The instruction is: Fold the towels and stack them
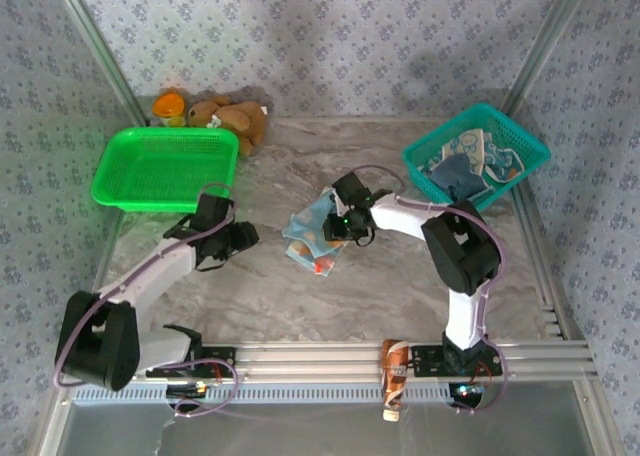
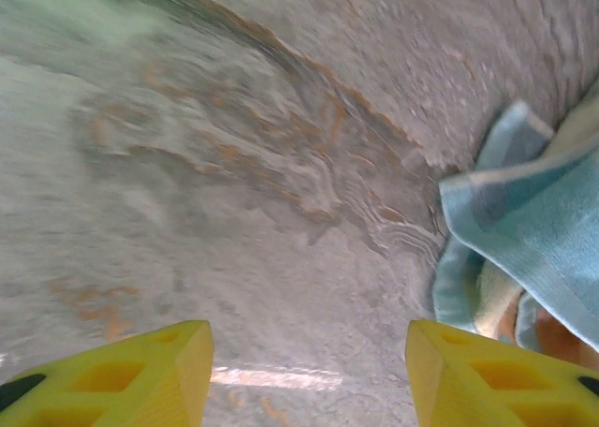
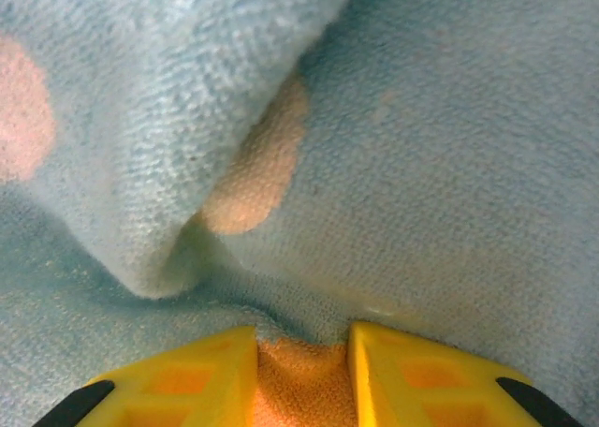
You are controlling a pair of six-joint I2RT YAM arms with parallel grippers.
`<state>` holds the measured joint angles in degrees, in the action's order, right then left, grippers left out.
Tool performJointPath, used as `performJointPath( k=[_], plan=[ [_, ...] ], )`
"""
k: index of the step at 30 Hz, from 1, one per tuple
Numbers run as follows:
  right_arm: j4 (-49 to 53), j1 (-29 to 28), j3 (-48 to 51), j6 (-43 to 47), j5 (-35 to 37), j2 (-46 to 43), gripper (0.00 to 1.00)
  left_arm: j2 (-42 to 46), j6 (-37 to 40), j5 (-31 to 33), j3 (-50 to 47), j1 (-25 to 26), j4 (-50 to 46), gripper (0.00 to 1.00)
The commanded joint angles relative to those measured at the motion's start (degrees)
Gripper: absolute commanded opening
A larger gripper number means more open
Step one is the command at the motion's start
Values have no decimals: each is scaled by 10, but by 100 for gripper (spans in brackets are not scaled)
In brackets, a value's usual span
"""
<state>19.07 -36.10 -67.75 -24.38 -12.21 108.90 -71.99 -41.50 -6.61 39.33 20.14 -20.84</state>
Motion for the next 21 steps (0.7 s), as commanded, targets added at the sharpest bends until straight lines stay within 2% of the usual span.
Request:
performJointPath(
  k=[1,8,12,17,19,21],
  plan=[
    [38,-19,11,16,14,7,34,-44,-21,-5,25,38,41,53],
    [31,-29,20,13,11,2,34,-133,-54,36,67,40,60,46],
    [35,-33,25,13,15,-4,34,-176,-68,27,92,32,85,46],
    [38,-34,28,13,17,-7,34,-242,-46,-20,140,38,95,45],
    [37,-34,29,13,17,-6,34,-254,-42,-34,143,44,102,31],
    [36,-34,28,12,17,-5,34,-255,-46,-36,140,51,112,31]
  ],
)
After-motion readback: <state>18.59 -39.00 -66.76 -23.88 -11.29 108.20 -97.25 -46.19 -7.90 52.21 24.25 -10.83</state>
